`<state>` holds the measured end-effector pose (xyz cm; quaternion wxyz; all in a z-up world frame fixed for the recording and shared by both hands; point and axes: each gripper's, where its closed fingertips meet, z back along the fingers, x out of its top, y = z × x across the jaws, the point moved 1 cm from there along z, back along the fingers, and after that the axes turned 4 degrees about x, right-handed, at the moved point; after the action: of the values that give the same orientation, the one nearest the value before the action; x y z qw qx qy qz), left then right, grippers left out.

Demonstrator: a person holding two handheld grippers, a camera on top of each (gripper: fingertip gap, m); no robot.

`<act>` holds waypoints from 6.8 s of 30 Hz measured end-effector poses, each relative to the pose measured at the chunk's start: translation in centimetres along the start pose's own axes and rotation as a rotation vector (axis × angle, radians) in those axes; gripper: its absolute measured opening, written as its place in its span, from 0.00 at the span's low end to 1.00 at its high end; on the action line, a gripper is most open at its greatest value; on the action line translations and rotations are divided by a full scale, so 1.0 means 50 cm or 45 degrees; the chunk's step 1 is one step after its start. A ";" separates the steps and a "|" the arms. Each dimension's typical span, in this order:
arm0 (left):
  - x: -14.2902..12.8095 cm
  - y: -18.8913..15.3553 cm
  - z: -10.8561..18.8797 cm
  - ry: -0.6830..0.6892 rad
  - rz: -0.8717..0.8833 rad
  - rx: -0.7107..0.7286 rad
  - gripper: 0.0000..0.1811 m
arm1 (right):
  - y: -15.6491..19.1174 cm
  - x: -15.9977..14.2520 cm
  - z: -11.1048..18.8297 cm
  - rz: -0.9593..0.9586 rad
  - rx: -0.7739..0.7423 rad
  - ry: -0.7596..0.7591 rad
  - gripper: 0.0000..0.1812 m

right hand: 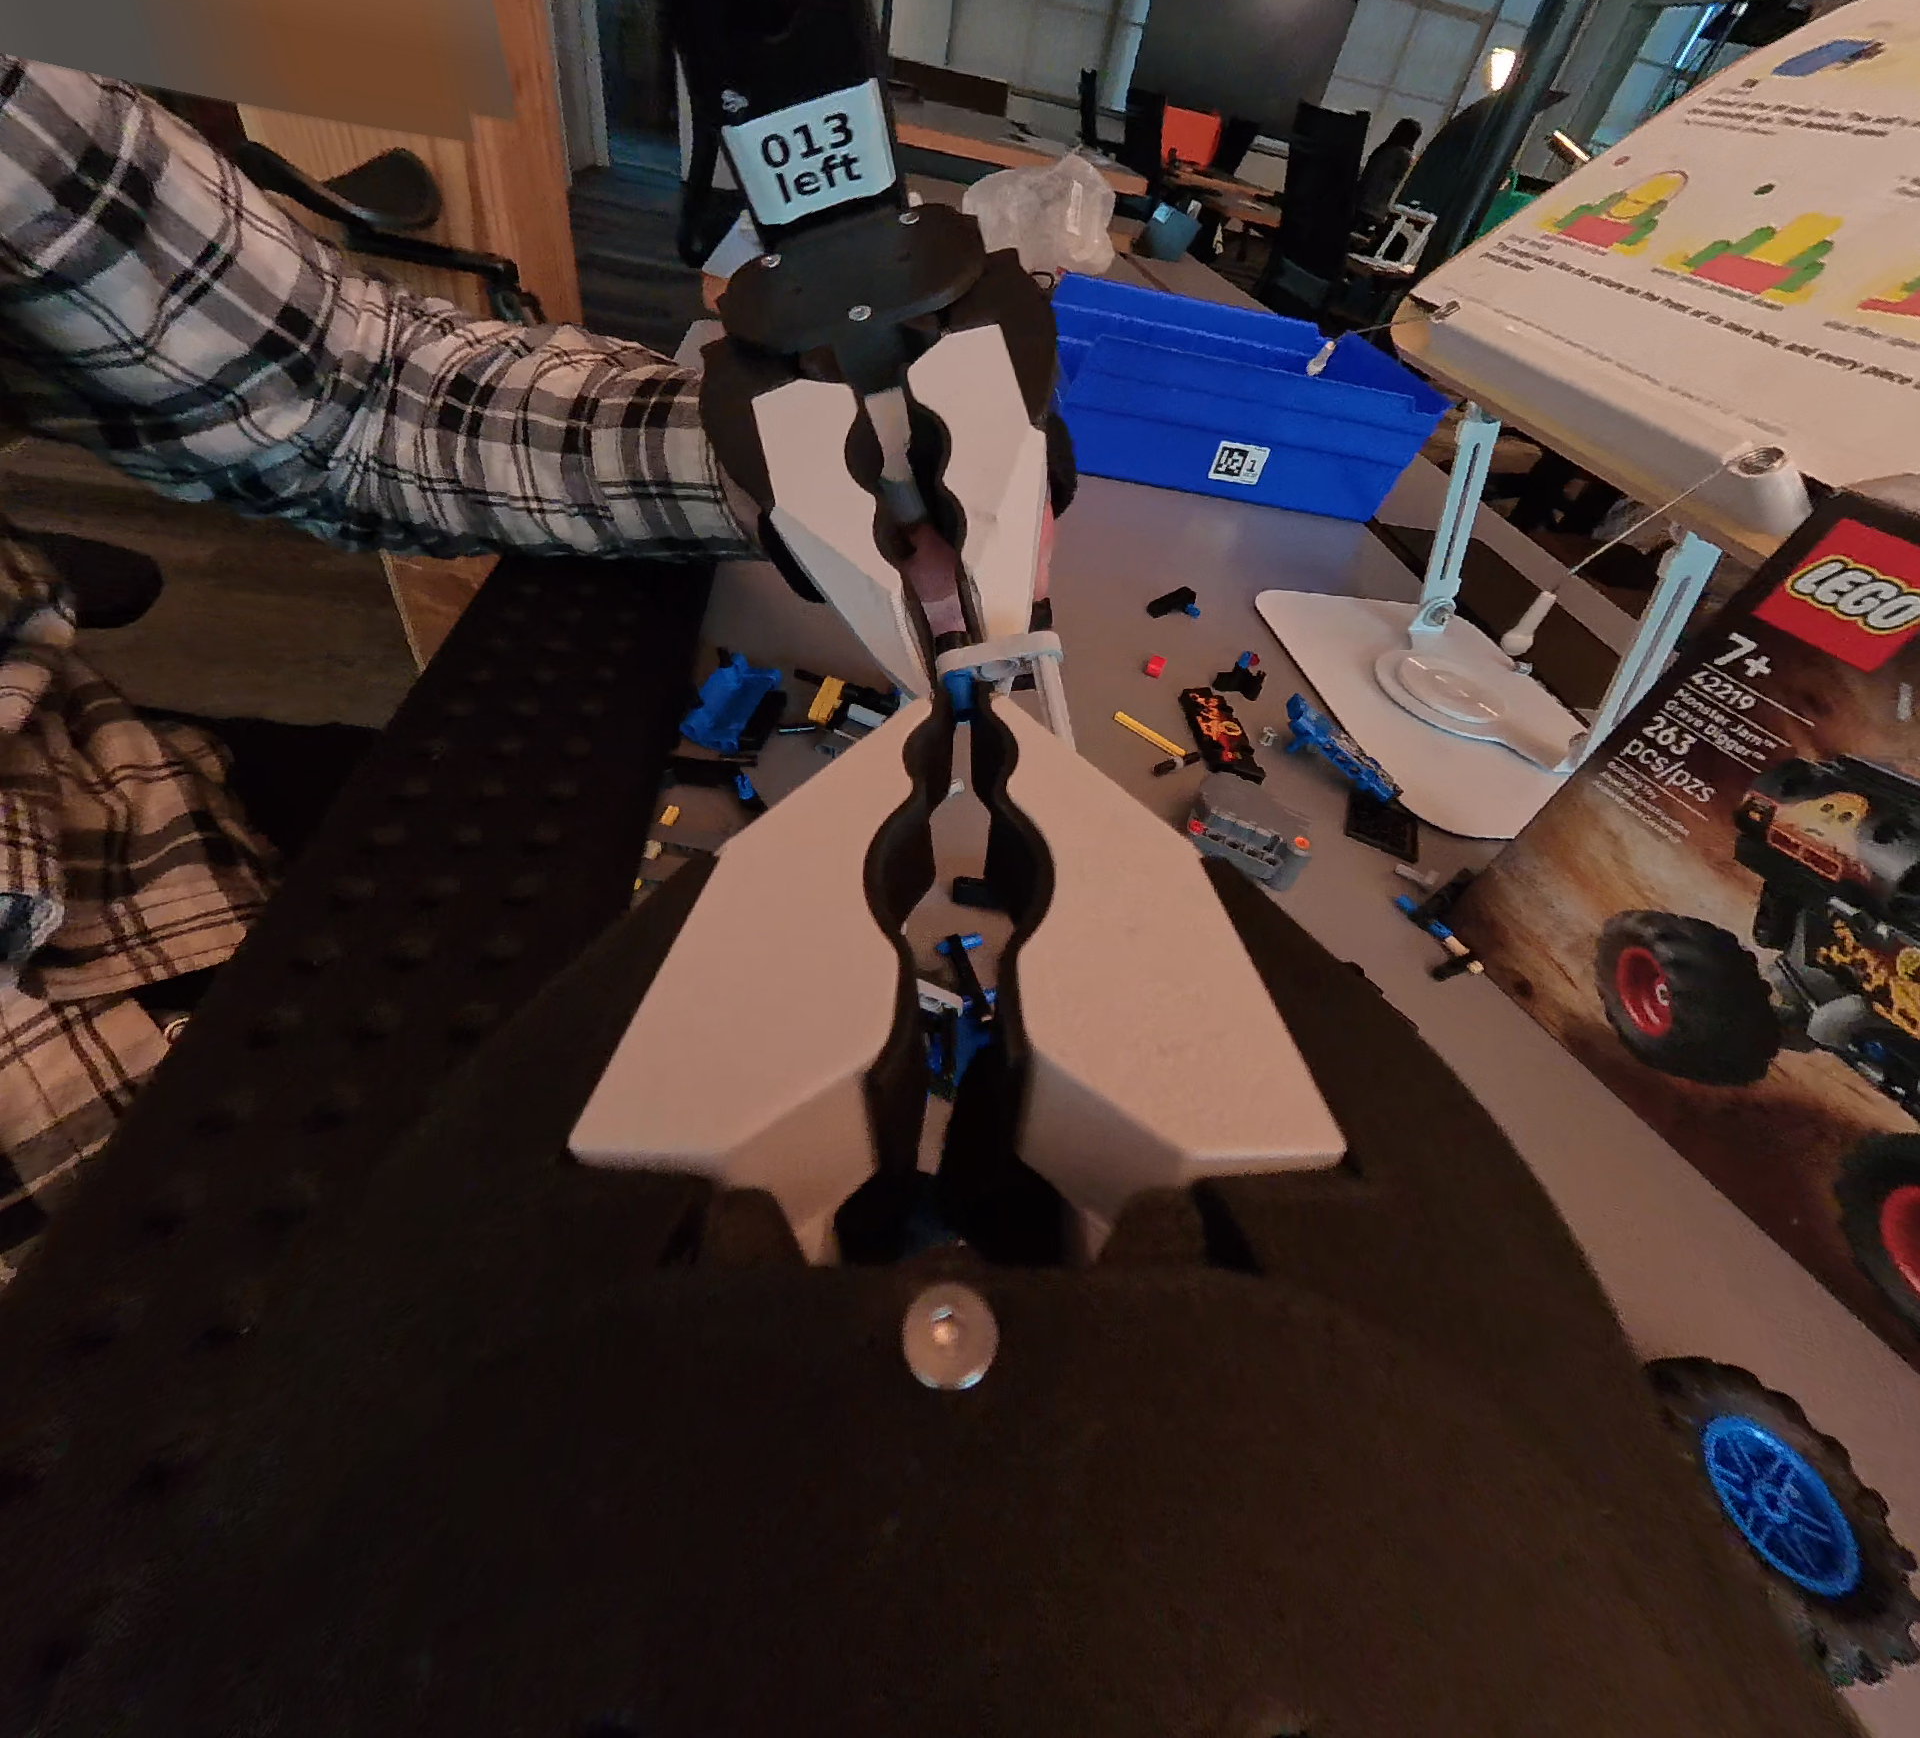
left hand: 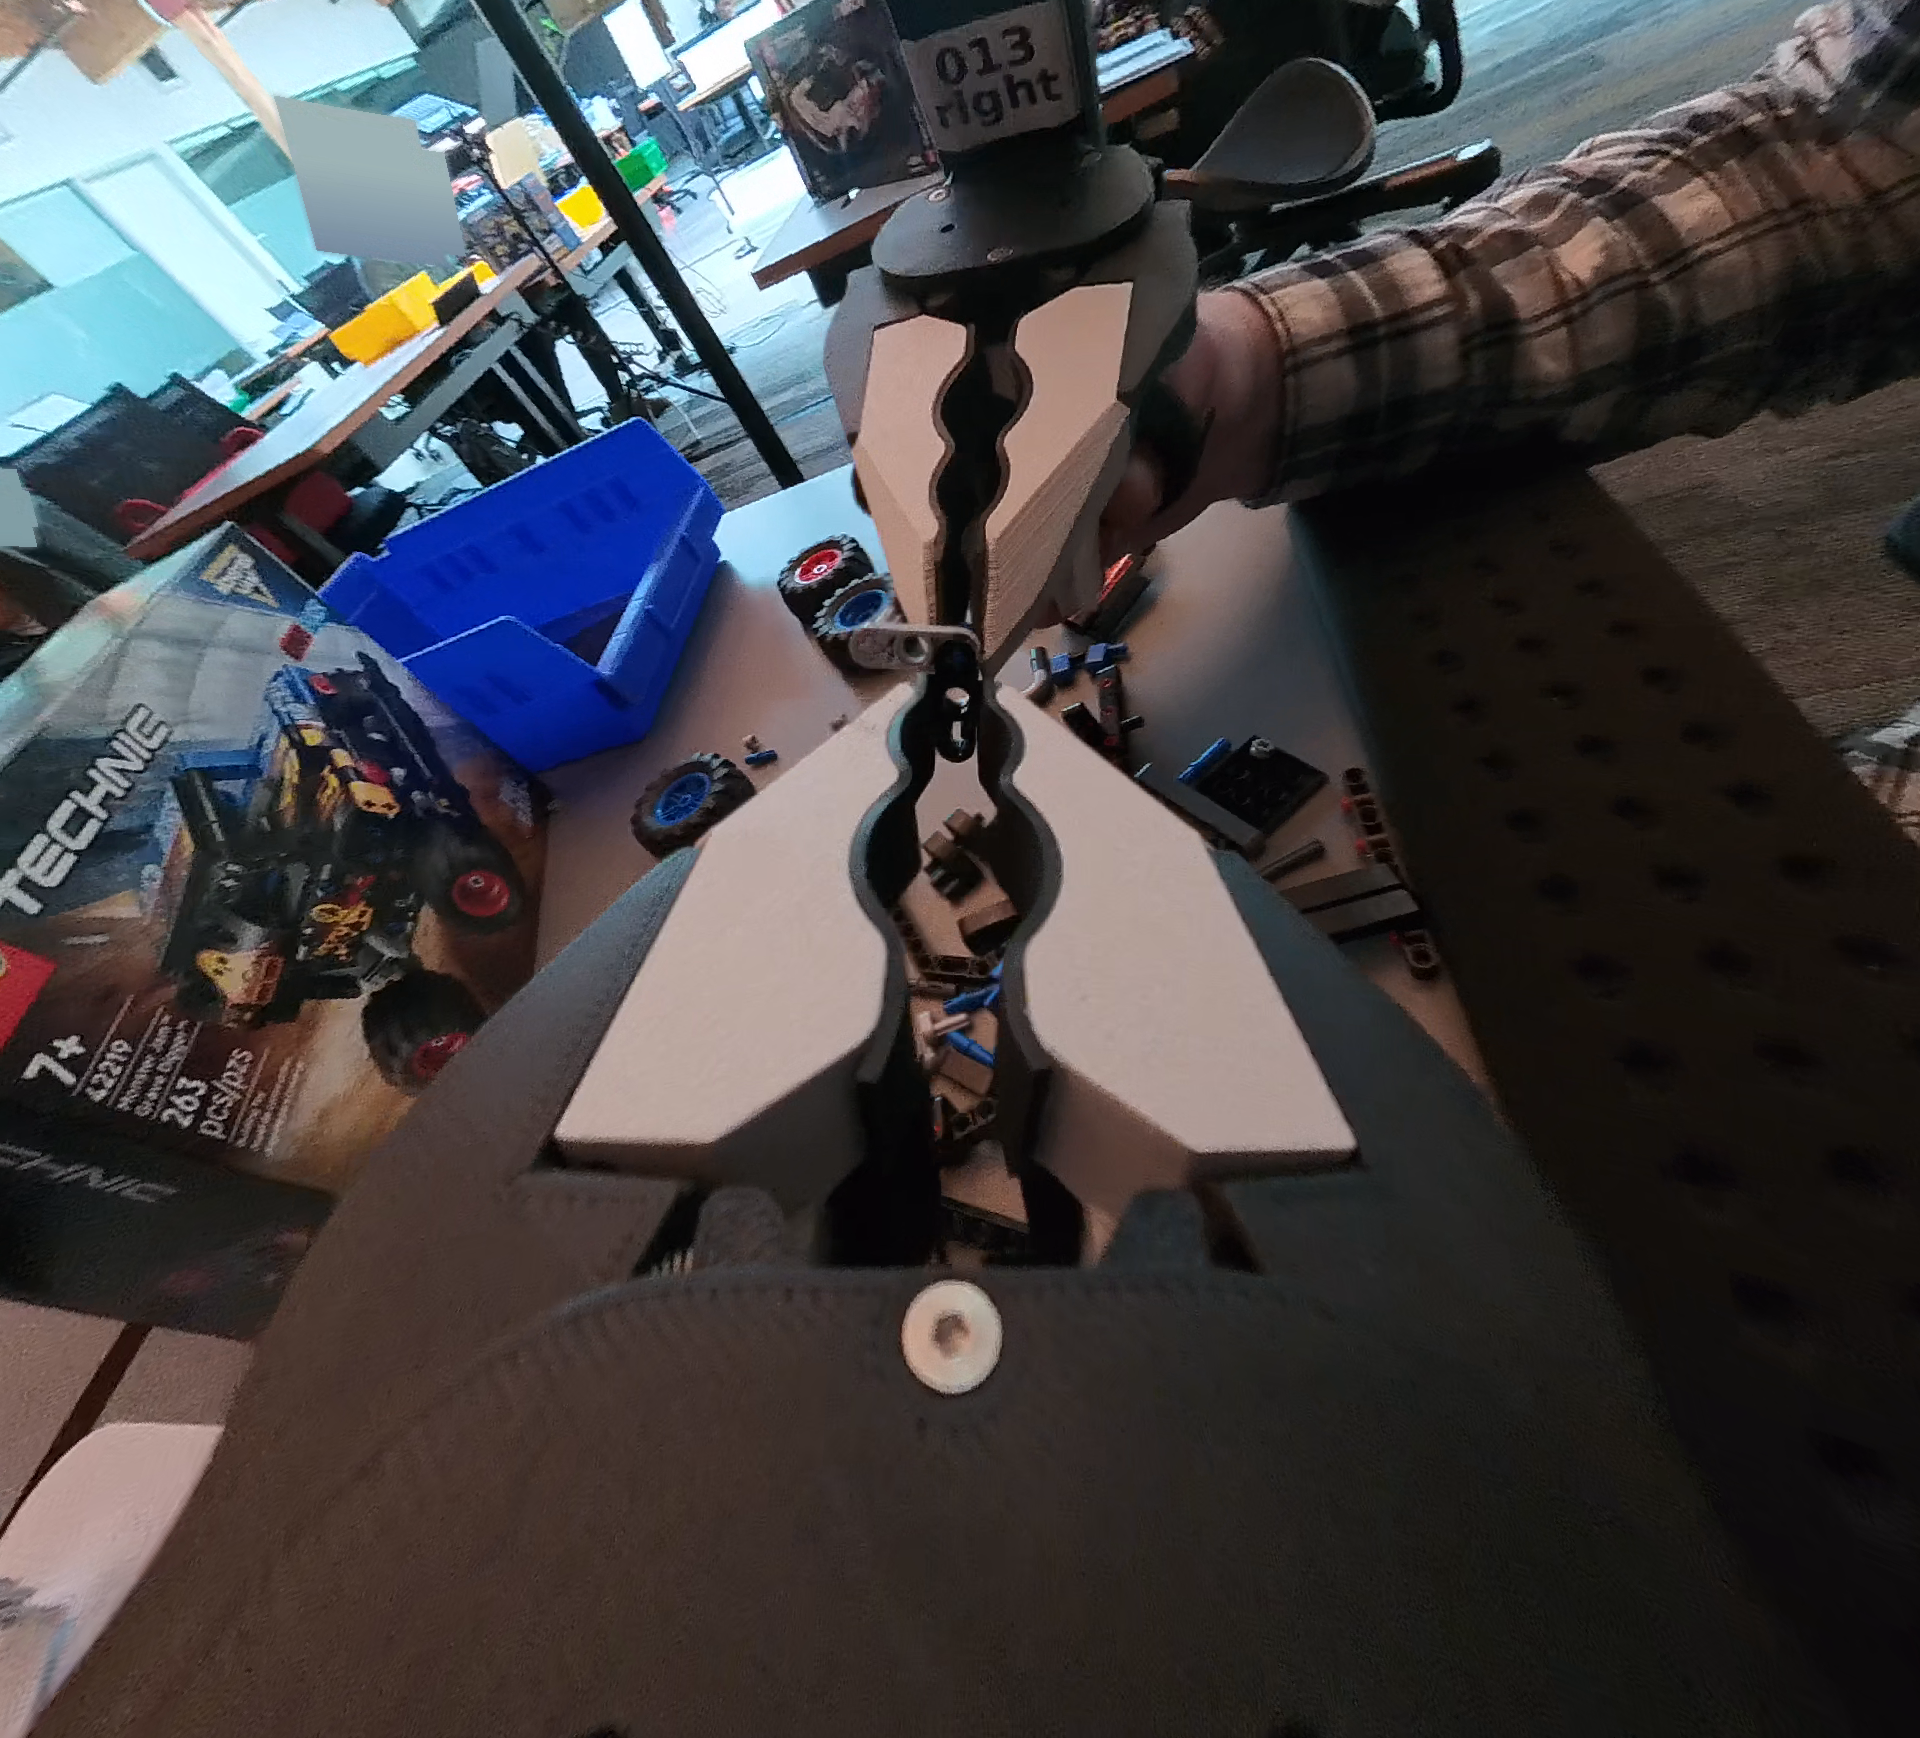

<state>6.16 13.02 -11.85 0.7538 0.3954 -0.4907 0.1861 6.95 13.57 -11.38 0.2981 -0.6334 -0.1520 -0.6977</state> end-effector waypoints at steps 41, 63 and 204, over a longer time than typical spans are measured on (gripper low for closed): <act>0.019 0.010 -0.007 -0.231 0.397 -0.063 0.02 | -0.018 0.016 0.018 -0.080 -0.082 -0.125 0.02; 0.025 -0.005 0.000 -0.137 0.194 -0.003 0.03 | 0.001 0.002 0.012 0.035 -0.067 -0.014 0.01; 0.000 0.014 -0.034 -0.166 0.785 -0.205 0.03 | -0.009 -0.037 -0.008 -0.038 -0.108 0.140 0.01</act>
<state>6.71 14.75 -11.91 0.6577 0.1784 -0.6478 0.3406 6.40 14.12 -13.16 0.2687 -0.6038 -0.1151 -0.7416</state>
